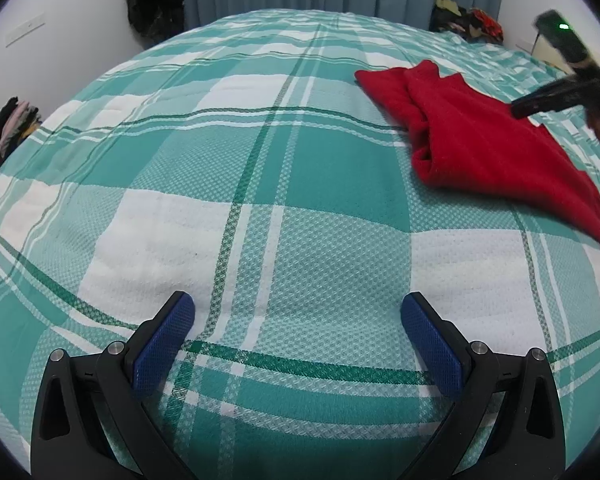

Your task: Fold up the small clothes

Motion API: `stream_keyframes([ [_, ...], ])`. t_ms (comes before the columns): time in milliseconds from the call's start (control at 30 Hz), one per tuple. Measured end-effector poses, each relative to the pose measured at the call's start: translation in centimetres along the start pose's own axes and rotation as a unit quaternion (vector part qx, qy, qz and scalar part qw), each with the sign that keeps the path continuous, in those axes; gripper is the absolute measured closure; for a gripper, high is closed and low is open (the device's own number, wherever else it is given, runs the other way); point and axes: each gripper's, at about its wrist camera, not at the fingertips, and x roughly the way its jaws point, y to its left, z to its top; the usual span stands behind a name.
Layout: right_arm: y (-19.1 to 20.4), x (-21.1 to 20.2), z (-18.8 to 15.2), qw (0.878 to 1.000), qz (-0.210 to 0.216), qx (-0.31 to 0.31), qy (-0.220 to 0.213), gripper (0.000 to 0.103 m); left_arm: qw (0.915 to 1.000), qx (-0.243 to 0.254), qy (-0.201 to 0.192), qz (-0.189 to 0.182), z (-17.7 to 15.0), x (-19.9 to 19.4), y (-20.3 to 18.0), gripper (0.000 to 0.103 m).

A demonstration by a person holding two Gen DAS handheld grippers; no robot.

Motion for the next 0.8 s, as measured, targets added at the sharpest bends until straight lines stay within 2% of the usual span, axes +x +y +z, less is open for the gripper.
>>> stream_keyframes([
  [167,-1.5,2.9,1.0,0.997,-0.014,-0.030,0.068,0.064,1.0000,0.000,-0.002,0.000,0.0,0.0,0.0,0.001],
  [267,-1.4,3.5,1.0,0.995,-0.004,-0.041,0.088,0.065,1.0000,0.000,-0.004,0.000,0.0,0.0,0.0,0.001],
  [367,-1.6,3.6,1.2,0.995,-0.017,-0.039,0.091,0.065,1.0000,0.000,-0.004,0.000,0.1,0.1,0.0,0.001],
  [400,-1.7,3.8,1.2,0.994,-0.015,-0.038,0.097,0.068,1.0000,0.000,-0.005,0.000,0.1,0.1,0.0,0.001],
  [433,-1.6,4.0,1.1,0.994,-0.013,-0.039,0.103,0.077,1.0000,0.000,-0.005,0.000,0.1,0.1,0.0,0.001],
  [467,-1.5,4.1,1.1,0.993,-0.008,-0.042,0.111,0.099,1.0000,0.000,-0.005,0.000,0.0,0.0,0.0,0.001],
  [500,-1.1,3.9,1.2,0.992,-0.013,-0.054,0.117,0.099,1.0000,0.000,-0.006,0.000,0.0,0.0,0.0,0.001],
  [633,-0.9,1.3,1.9,0.994,-0.069,-0.060,0.065,0.099,1.0000,0.000,-0.007,0.000,0.0,-0.1,0.0,0.001],
  [700,-1.3,0.9,1.9,0.990,-0.128,-0.050,0.038,0.099,1.0000,0.000,-0.008,0.001,0.0,-0.1,0.0,0.001],
  [767,-2.4,2.4,1.4,0.985,-0.168,-0.012,0.041,0.099,1.0000,0.000,-0.008,0.002,0.1,-0.1,-0.1,0.001],
  [800,-2.6,3.3,1.0,0.984,-0.175,0.004,0.044,0.099,1.0000,0.000,-0.009,0.001,0.1,-0.1,0.0,0.001],
])
